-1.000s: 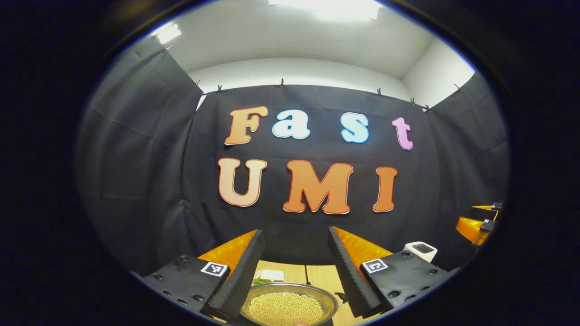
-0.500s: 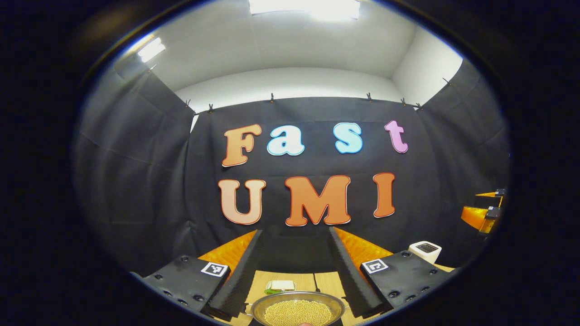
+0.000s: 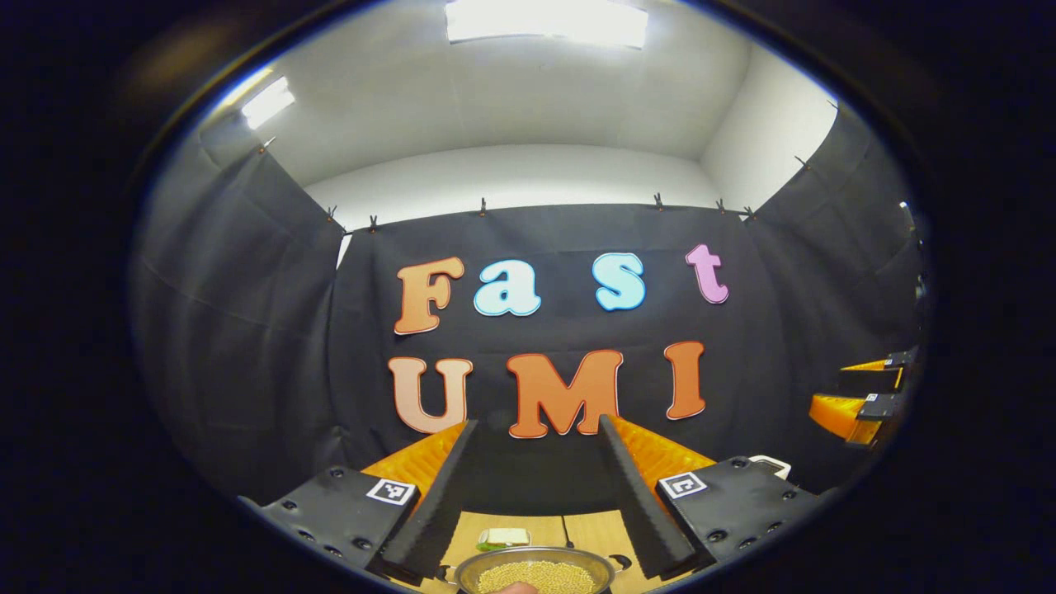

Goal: First push the handle of the pot to place it horizontally, then grasp the pot with both hands and set it on the induction cooktop.

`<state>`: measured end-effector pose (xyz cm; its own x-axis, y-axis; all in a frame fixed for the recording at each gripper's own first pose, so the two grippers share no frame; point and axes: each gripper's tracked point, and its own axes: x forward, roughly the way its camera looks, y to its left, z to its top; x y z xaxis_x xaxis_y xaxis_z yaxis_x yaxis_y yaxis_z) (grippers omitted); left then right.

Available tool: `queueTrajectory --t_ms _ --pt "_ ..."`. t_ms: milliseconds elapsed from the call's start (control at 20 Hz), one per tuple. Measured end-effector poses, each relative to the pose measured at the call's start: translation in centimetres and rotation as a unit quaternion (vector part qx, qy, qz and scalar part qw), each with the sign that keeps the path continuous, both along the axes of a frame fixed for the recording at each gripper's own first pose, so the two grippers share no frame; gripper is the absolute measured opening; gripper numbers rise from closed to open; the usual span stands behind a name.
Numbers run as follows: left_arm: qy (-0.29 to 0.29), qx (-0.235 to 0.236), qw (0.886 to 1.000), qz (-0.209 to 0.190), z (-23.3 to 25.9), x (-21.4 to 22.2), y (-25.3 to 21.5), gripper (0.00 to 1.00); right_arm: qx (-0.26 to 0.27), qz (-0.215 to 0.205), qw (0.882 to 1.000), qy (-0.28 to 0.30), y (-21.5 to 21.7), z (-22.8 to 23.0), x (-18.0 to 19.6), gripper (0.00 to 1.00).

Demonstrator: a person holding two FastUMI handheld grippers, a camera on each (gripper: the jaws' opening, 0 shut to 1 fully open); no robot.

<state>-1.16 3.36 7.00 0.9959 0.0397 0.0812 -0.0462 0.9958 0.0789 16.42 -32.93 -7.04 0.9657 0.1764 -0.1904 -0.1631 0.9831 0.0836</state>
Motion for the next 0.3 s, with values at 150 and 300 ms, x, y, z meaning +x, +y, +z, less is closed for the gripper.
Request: queueTrajectory --t_ms 150,300 --pt "-0.002 0.018 1.000 0.011 0.5 -0.1 0.6 0.99 -0.005 0.001 1.000 -0.004 -0.3 1.2 0.2 0.92" --pt "0.003 0.029 0.999 0.023 0.6 0.2 1.2 0.99 -0.002 0.000 1.000 -0.013 -0.3 2.5 0.9 0.92"
